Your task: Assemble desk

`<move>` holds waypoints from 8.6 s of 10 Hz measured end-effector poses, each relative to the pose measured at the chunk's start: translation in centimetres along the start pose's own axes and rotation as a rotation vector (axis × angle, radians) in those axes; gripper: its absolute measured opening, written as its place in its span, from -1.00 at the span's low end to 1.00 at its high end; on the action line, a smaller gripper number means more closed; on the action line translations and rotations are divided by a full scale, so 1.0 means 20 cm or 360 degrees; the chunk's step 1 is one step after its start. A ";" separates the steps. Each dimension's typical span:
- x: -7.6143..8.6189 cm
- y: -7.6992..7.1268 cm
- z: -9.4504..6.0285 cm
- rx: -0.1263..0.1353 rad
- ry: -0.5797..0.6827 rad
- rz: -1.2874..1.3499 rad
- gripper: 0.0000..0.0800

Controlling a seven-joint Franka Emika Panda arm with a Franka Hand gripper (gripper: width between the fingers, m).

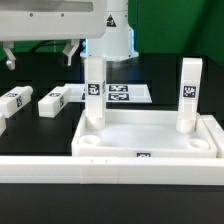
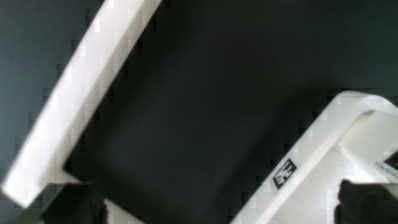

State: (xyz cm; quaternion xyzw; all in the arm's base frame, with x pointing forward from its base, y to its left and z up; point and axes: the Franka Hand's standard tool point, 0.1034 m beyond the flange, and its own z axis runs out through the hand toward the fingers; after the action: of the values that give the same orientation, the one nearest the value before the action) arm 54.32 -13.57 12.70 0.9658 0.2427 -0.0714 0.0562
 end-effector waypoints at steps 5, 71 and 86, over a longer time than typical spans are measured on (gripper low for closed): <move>-0.24 -0.10 0.17 0.0127 -0.0027 0.0186 0.62; -0.48 -0.27 0.60 0.0714 -0.1183 0.0894 0.62; -0.43 -0.24 0.41 0.0736 -0.1076 0.0654 -0.28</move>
Offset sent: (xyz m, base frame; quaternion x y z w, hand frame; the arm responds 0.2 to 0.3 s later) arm -0.0572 -0.0113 -0.0280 0.0628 0.0090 0.0722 0.9954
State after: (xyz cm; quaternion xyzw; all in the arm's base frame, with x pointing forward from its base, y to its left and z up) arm 43.67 -14.46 5.66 0.9037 -0.0081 -0.4221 -0.0719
